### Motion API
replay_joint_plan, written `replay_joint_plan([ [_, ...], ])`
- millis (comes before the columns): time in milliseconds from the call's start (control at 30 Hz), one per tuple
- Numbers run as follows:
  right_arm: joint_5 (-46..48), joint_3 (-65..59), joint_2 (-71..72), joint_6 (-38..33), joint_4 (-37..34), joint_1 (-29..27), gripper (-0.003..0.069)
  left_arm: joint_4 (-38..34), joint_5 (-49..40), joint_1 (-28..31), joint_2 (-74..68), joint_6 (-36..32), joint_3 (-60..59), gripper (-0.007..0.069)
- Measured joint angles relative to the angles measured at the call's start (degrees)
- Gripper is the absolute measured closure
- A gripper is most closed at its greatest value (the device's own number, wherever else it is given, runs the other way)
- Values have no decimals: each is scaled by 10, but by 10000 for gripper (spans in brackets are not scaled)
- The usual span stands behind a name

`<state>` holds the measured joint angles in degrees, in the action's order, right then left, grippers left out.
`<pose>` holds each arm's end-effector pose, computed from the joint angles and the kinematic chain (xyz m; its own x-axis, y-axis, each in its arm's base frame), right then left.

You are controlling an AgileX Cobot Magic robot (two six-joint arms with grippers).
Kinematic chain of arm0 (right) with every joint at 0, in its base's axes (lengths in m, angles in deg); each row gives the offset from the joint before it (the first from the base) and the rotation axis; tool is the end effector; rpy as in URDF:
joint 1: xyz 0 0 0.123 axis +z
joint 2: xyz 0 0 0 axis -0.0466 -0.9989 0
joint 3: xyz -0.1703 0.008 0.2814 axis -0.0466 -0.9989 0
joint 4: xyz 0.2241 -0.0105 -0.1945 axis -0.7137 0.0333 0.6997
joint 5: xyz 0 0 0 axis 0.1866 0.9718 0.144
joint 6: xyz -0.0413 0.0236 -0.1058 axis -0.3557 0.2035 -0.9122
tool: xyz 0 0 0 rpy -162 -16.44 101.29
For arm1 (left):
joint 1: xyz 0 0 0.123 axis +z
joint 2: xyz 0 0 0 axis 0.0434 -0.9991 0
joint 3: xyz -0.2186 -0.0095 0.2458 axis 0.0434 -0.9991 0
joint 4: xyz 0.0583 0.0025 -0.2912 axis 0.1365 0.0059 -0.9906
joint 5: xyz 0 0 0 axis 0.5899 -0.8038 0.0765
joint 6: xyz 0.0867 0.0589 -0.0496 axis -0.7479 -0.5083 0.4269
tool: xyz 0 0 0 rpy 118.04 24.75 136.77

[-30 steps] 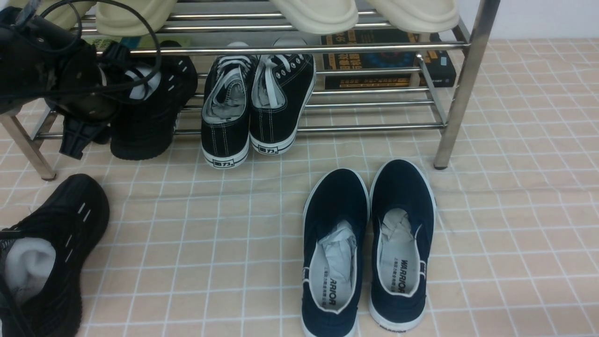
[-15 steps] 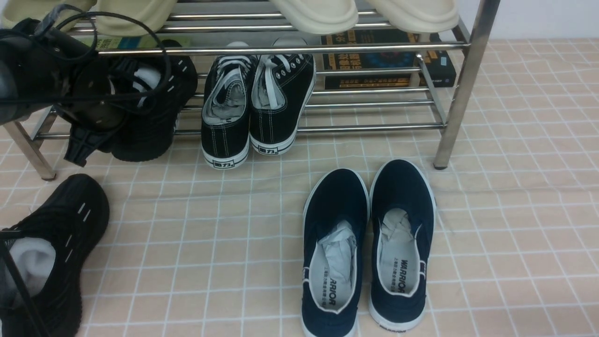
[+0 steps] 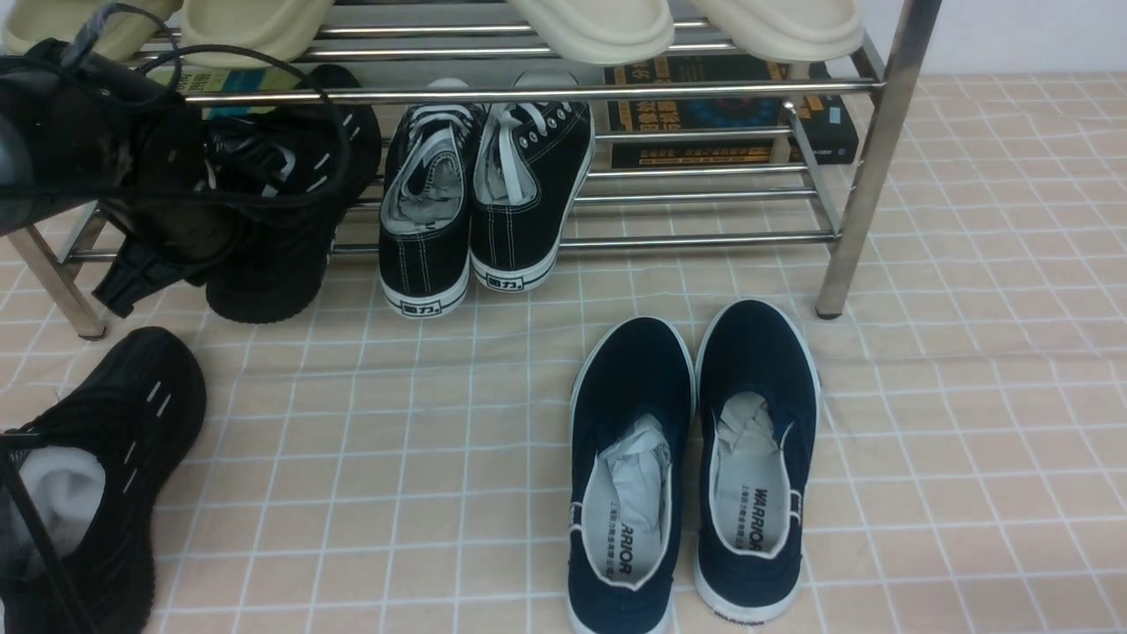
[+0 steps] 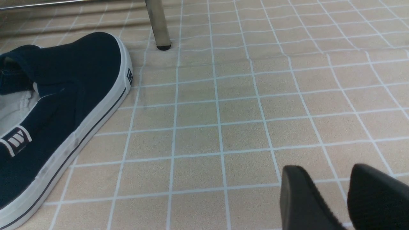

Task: Take the shoes off the shelf from the light coffee tablecloth by hand.
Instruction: 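Set the held shoe down on the floor in front of the rack with the left gripper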

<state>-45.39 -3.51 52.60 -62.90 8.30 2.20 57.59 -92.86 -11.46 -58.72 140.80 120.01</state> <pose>0.0773 0.0019 0.1653 -0.3033 0.1256 -0.9446 0.0247 0.9920 0.1240 0.4459 -0.0437 0.2583 -0.4816 -0.7196 -0.5002 -0.6288 0.6813 -0.3747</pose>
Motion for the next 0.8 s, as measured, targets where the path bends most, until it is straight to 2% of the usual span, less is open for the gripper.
replay_joint_plan([
  [333,0,0,0,0,0,0,419,-14,-98,0,76,-41,0,542],
  [633,0,0,0,0,0,0,419,-31,-193,0,140,-113,-2,542],
  [800,0,0,0,0,0,0,419,-68,-225,0,186,-153,-2,542],
])
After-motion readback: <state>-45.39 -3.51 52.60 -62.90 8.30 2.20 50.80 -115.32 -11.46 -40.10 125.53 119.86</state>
